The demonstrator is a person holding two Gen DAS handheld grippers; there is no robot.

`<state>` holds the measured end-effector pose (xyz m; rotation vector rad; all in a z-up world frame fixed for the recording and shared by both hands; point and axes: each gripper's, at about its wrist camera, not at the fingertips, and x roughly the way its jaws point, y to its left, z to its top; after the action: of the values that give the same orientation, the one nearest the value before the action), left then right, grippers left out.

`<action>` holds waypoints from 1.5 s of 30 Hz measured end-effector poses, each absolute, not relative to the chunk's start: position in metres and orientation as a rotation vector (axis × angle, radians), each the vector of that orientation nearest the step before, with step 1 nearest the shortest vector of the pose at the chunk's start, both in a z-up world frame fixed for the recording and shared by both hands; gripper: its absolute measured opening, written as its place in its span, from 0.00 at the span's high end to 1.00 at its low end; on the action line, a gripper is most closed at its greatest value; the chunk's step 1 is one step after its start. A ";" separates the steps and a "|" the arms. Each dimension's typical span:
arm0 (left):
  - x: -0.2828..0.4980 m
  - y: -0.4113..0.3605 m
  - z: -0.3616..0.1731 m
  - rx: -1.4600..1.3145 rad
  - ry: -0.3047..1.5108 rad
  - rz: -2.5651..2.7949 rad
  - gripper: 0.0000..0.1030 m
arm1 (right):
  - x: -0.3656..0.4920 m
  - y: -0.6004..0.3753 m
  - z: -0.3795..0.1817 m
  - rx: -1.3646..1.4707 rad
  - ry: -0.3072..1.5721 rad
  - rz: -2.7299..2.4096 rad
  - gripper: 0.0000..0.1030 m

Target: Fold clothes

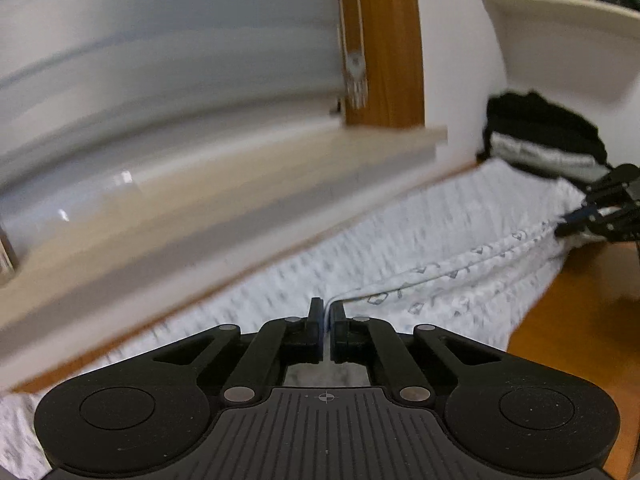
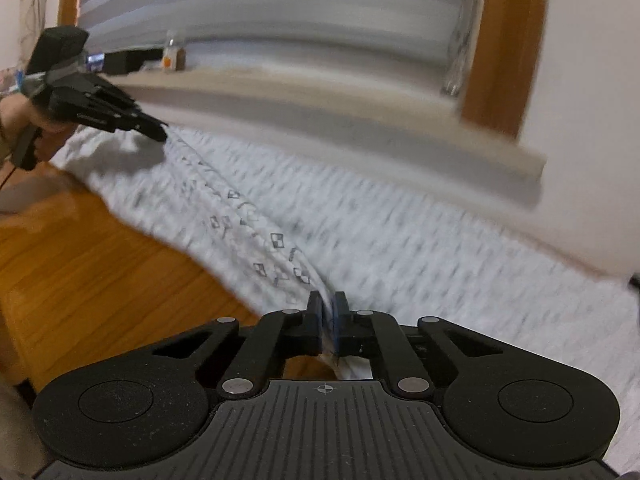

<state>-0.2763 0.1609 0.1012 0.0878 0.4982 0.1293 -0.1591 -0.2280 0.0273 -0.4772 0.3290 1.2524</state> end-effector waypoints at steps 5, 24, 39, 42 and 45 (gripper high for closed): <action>-0.261 0.164 0.126 0.140 0.381 0.263 0.98 | -0.149 -0.191 0.062 -0.574 0.126 1.146 0.94; -0.321 0.248 0.063 0.059 0.744 0.494 0.64 | -0.123 -0.072 0.029 -0.537 0.379 1.323 0.58; -0.390 0.222 0.054 -0.093 0.734 0.410 0.65 | -0.122 -0.119 0.010 -0.530 0.563 1.353 0.52; -0.404 0.202 0.053 -0.116 0.710 0.358 0.65 | -0.129 -0.149 0.011 -0.534 0.560 1.348 0.53; -0.408 0.194 0.056 -0.129 0.700 0.341 0.64 | -0.130 -0.175 0.007 -0.493 0.556 1.341 0.52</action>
<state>-0.4082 0.1943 0.0560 -0.1295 0.7002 0.3406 -0.1297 -0.1748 0.0072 -0.4934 0.5564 1.3413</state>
